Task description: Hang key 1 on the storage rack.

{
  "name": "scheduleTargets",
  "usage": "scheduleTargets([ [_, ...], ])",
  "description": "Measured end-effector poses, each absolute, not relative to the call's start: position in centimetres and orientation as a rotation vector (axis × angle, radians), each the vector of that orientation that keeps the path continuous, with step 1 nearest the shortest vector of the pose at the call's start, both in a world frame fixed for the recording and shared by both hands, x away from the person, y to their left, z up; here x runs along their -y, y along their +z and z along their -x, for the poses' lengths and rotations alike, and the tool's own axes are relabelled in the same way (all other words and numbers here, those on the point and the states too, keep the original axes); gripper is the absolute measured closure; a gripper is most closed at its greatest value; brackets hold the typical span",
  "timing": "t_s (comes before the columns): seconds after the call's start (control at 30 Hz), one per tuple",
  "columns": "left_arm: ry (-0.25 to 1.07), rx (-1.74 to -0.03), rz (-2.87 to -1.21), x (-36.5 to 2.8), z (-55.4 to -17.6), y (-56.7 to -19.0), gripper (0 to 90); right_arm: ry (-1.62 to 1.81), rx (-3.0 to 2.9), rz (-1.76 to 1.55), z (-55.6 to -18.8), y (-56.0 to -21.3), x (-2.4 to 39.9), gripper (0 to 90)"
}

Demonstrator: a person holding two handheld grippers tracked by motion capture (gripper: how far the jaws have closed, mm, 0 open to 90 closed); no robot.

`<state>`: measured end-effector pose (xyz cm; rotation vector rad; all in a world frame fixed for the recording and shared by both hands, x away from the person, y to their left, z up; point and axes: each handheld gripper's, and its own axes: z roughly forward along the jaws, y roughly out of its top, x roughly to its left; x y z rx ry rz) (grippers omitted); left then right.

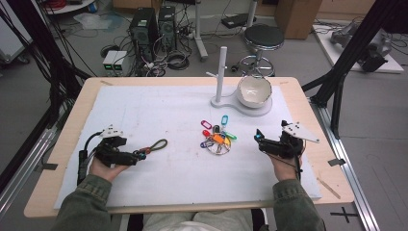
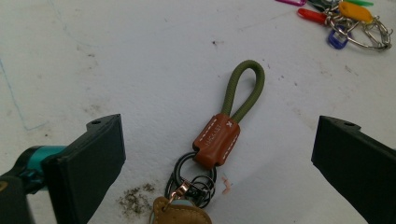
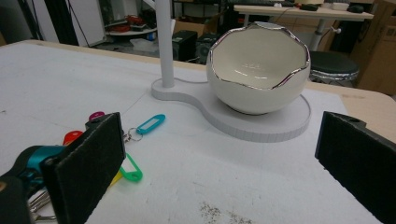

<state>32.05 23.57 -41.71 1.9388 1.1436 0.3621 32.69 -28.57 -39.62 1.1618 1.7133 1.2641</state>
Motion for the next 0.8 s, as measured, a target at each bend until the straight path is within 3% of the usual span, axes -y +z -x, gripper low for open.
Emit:
scheduleTargets([
  [0.53, 0.401, -1.058, -2.193, -20.8, -33.3, -42.3, 3.8, 1.257, -1.724, -1.160, -32.8, -39.7, 28.4, 0.6],
  [0.6, 0.389, -1.029, -2.209, -20.6, -33.3, -42.4, 12.6, 1.256, -1.724, -1.161, -32.8, -39.7, 28.4, 0.6],
  [0.8, 0.387, -1.048, -2.206, -20.8, -33.5, -42.5, 19.6, 1.255, -1.725, -1.162, -32.8, -39.7, 28.4, 0.6],
])
